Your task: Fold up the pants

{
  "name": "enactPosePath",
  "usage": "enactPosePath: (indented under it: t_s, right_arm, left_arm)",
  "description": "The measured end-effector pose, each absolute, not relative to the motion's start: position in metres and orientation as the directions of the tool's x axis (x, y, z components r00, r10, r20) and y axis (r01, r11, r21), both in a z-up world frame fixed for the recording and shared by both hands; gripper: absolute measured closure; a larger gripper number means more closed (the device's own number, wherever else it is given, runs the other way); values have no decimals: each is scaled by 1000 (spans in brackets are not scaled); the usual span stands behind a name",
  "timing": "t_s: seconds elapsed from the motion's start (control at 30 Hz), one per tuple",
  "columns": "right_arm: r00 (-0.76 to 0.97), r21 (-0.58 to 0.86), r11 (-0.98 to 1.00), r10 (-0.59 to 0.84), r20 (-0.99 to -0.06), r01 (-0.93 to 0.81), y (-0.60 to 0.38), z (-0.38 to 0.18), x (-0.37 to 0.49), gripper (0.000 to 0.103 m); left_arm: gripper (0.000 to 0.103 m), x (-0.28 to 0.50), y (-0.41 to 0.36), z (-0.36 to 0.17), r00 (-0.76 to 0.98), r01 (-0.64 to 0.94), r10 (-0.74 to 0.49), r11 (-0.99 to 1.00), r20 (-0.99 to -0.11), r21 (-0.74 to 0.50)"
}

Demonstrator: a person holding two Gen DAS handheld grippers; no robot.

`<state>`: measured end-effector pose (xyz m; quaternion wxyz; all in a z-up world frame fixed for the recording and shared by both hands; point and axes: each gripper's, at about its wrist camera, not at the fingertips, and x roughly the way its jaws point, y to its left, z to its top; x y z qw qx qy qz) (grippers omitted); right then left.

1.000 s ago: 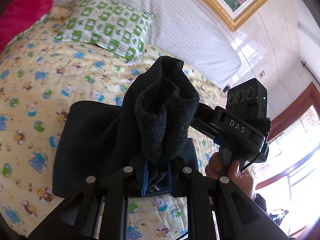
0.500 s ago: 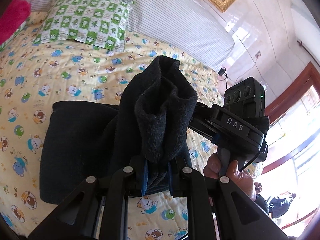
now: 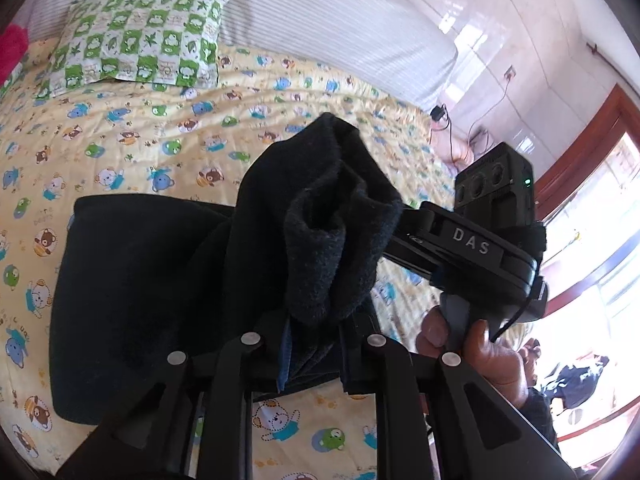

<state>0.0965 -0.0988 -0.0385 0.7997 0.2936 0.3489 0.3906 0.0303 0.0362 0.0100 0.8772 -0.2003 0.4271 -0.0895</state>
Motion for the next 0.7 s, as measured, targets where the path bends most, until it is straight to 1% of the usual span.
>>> enactPosePath:
  t_s: [0.03,0.07,0.2,0.3,0.37,0.43,0.5,0.57,0.7]
  right_arm:
    - [464,737,539,818,-341,-408,-101,-41,95,73]
    - [469,737,545,813,-346,-401,-104,-42,94,73]
    - [491,744,553,799,-346,-375,-115,-46,87,73]
    - [516,727,581,777,-361,-366,-122,-45,77,73]
    - [532,721,594,764,-366,-357,-125,-44,72,72]
    - [549,714,614,744,-381,-337,-129,-45,66,71]
    - [568,699,646,713,-411,-306,-131,-47,61,66]
    - [588,684,676,680,-437,-274,-135,-49,55,57]
    - [612,678,700,643,-460,-226,-141,-49,44,53]
  left_arm:
    - [86,31,35,7,614,-14,-330,904,-717,-427]
    - [83,32,35,5,609,-16,-331,903,-721,-429]
    - [82,32,32,0,600,-11,-340,902,-725,-432]
    - [74,31,29,1,602,3,-346,902,-720,-431]
    - [66,29,27,1,602,15,-364,895,-711,-446]
    - [63,28,24,0,597,31,-381,890,-705,-455]
    - [63,27,22,0,595,48,-397,886,-699,-461]
    - [61,26,21,-1,588,61,-408,883,-698,-465]
    - [60,23,26,-1,582,66,-441,863,-683,-501]
